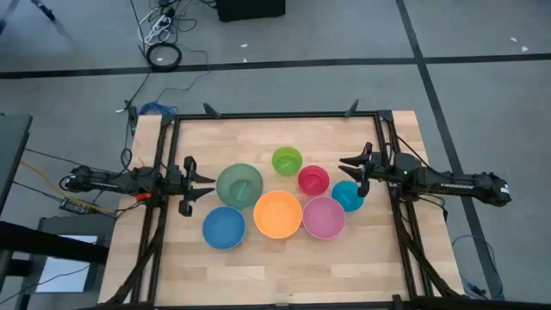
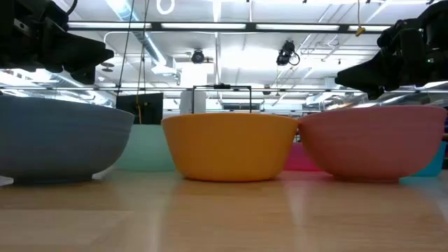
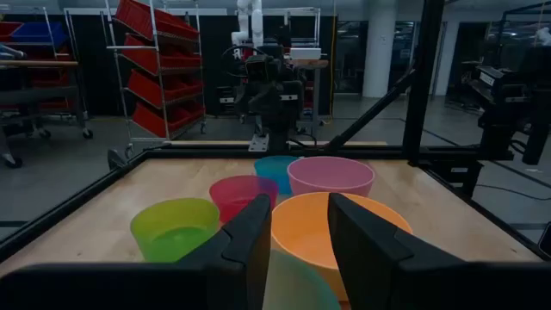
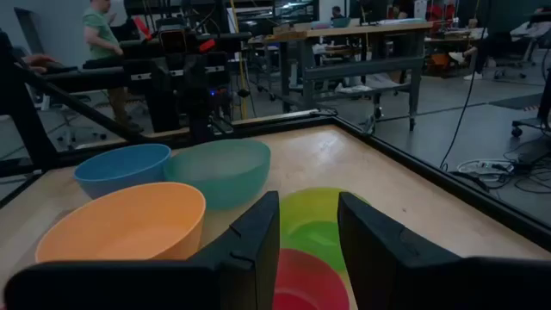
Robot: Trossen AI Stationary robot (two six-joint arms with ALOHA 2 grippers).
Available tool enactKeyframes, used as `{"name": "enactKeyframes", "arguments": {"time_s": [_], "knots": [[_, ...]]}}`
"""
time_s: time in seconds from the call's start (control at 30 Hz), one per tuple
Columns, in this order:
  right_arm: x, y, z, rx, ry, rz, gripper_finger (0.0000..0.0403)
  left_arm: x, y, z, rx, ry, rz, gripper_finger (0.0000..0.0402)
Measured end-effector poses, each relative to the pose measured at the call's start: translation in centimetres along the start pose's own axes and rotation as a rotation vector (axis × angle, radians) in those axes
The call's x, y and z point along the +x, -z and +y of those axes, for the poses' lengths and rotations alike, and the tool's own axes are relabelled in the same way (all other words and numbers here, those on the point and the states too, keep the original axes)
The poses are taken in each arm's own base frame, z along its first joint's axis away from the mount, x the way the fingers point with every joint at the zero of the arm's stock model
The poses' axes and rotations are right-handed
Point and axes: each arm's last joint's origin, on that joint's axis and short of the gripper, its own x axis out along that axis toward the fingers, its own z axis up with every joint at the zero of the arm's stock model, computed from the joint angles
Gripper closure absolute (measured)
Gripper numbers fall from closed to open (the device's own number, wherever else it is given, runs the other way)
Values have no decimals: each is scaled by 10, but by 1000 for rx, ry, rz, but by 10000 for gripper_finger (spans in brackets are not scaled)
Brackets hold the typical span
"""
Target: Nest bowls inside each other
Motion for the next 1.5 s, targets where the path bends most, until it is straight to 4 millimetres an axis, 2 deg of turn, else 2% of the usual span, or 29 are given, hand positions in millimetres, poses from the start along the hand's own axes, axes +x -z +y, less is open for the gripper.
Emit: {"name": "enactKeyframes", "arguments": {"time_s": [1.27,1.4,1.5], "knots": [[0,0,0,-1,0,0,293,0,-2,0,1,0,-22,275],[0,0,0,28,-3,-4,293,-1,-11,0,-210,11,-110,275],[0,-2,1,107,-18,-17,293,-2,-20,0,-247,20,-209,275]]}}
